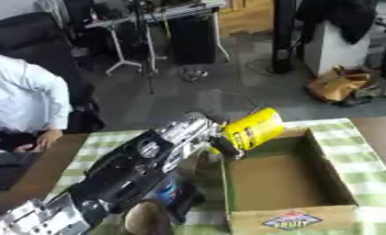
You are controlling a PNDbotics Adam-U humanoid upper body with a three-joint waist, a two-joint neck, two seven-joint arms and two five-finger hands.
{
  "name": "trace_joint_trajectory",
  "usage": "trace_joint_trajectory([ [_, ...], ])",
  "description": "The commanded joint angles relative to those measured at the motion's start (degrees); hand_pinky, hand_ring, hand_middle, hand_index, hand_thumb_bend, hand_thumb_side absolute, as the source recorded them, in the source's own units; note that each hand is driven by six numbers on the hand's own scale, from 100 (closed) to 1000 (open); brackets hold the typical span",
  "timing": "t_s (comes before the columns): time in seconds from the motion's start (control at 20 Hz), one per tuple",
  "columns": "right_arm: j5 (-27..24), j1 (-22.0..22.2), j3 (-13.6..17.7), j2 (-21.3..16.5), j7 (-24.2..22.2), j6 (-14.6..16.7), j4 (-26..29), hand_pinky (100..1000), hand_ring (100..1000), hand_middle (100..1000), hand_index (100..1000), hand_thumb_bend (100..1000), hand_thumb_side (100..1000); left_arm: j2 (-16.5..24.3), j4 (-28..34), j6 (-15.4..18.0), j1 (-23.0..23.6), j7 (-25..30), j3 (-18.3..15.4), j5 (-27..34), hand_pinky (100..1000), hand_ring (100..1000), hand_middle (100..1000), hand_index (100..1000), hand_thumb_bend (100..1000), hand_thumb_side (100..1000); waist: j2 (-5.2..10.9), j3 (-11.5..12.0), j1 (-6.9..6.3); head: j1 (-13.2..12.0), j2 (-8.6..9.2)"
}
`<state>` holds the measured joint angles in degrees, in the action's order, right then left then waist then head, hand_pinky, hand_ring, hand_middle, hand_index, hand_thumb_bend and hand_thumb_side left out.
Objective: Pick up objects on the table and place them in the box.
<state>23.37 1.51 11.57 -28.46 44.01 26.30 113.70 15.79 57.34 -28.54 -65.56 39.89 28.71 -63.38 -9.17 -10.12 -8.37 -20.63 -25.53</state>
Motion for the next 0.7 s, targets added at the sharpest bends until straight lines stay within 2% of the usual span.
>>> trace_joint_trajectory([
  [0.05,-0.4,-0.4,0.0,-1.3,6.2,6.3,0.9,892,974,869,885,100,1000,0.9,1.0,0.3,-2.0,1.3,-0.1,2.4,720,628,512,791,159,929,0.95,0.2,0.45,0.3,0.34],
  [0.1,-0.5,-0.4,0.0,-1.3,6.3,6.3,0.9,892,974,868,885,100,1000,1.0,1.3,0.6,-2.1,1.9,0.1,3.3,774,702,611,879,208,975,0.97,0.3,0.41,0.4,0.33],
  [0.15,-0.5,-0.5,0.0,-1.4,6.3,6.2,0.9,892,974,868,885,100,1000,1.2,1.6,1.2,-2.3,2.8,0.3,4.1,774,702,611,879,208,975,0.99,0.3,0.39,0.4,0.33],
  [0.2,-0.6,-0.5,0.0,-1.4,6.4,6.2,0.9,892,973,868,885,100,1000,1.3,1.9,1.6,-2.4,3.5,0.4,4.8,810,766,696,925,261,997,1.02,0.3,0.37,0.4,0.34],
  [0.25,-0.7,-0.5,0.0,-1.4,6.4,6.1,0.9,892,973,868,885,100,1000,1.4,2.3,2.0,-2.5,4.2,0.4,5.7,814,772,702,928,263,998,1.04,0.4,0.36,0.5,0.38],
  [0.3,-0.7,-0.5,0.0,-1.4,6.4,6.1,0.9,892,973,867,885,100,1000,1.5,2.6,2.3,-2.5,4.8,0.5,6.5,843,807,749,968,287,1000,1.06,0.4,0.36,0.5,0.38],
  [0.5,-0.7,-0.4,-0.1,-1.4,6.4,6.0,0.9,892,974,867,885,100,1000,1.9,3.9,3.7,-2.7,6.1,0.9,9.0,882,844,790,1000,328,1000,1.14,0.5,0.34,0.7,0.30],
  [0.7,-0.8,-0.4,-0.1,-1.4,6.3,5.9,0.9,892,974,867,884,100,1000,2.1,4.9,4.7,-3.0,6.5,1.2,10.9,914,888,840,1000,326,1000,1.23,0.6,0.29,0.6,0.27],
])
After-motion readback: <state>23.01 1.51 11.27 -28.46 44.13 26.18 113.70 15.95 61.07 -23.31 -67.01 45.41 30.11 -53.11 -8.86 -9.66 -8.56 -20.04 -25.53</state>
